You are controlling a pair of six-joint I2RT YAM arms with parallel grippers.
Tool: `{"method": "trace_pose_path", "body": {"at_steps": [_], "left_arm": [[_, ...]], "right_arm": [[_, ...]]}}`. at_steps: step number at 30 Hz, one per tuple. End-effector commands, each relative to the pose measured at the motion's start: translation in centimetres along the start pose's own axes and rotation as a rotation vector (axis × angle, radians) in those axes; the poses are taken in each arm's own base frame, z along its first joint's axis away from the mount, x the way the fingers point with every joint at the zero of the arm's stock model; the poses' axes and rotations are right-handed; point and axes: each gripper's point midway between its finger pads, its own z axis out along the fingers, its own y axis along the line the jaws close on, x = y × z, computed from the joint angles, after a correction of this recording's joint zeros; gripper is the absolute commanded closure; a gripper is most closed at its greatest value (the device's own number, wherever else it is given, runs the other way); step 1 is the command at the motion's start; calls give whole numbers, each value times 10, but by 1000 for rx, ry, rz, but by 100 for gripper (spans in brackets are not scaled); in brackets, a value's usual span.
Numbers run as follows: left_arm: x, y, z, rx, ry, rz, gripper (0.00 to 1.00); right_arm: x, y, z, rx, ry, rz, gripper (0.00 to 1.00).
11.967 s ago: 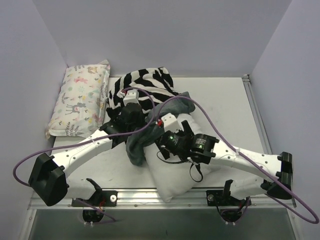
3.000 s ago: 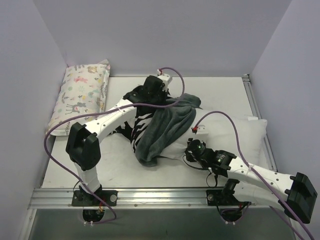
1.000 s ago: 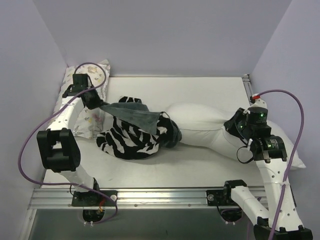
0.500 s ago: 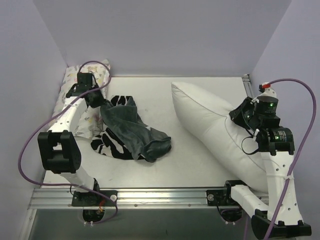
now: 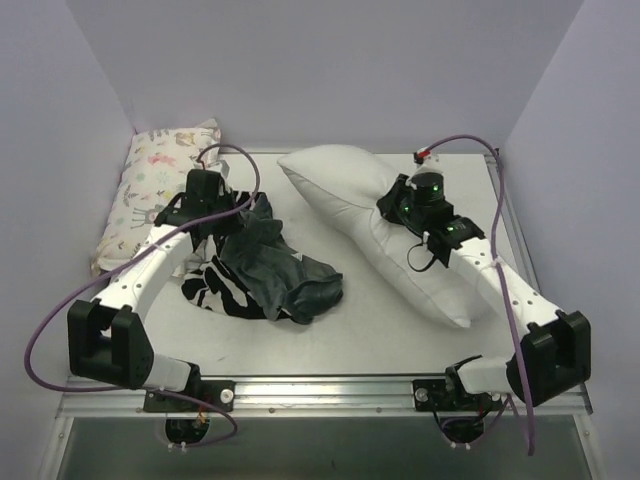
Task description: Remove the pillowcase from the pillow
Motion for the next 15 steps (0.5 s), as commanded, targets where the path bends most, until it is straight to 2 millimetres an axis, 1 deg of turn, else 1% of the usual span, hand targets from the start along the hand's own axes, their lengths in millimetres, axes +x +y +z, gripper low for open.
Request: {"method": "trace_pose_path", "body": {"at_steps": [1,2,3,4,5,6,7,8,9,10,11,12,13,14,15], "left_arm": [[-3,-23,-17,81,-66,23,82],[2,-22,-20,77,-68,36,81],[5,-22,-22,80,-70,40,78],[7,-22,-24,83,-70,44,75],[7,-22,-30,89,-84,53,70],[10,-20,-31,89,-83,56,65],[11,-20,-34,91,-87,57,56],[7,-22,-43,106,-113,55,52],[7,-23,-46,113,-120,54,46],[5,-25,-51,122,-131,56,36],[1,-28,-61,140,-156,60,32],[0,-28,-65,144,-165,63,28],[-2,-31,-71,156,-179,66,22],[-3,-32,-80,163,-193,72,20],[-4,-35,-86,179,-202,78,18]], "right_arm": [[-32,30,31,-86,-167,34,100],[-17,30,38,-83,-134,31,100],[-10,29,41,-77,-117,33,100],[0,32,42,-98,-74,30,100],[9,29,44,-92,-49,32,100],[14,28,42,-89,-35,29,100],[23,27,39,-92,0,27,85],[26,28,34,-106,16,26,77],[29,30,30,-120,31,22,68],[36,28,25,-117,65,19,54],[35,35,15,-152,76,17,47],[37,38,10,-173,89,12,35],[41,40,3,-186,112,6,30],[38,44,-8,-205,111,0,26],[38,45,-14,-210,115,-3,21]]}}
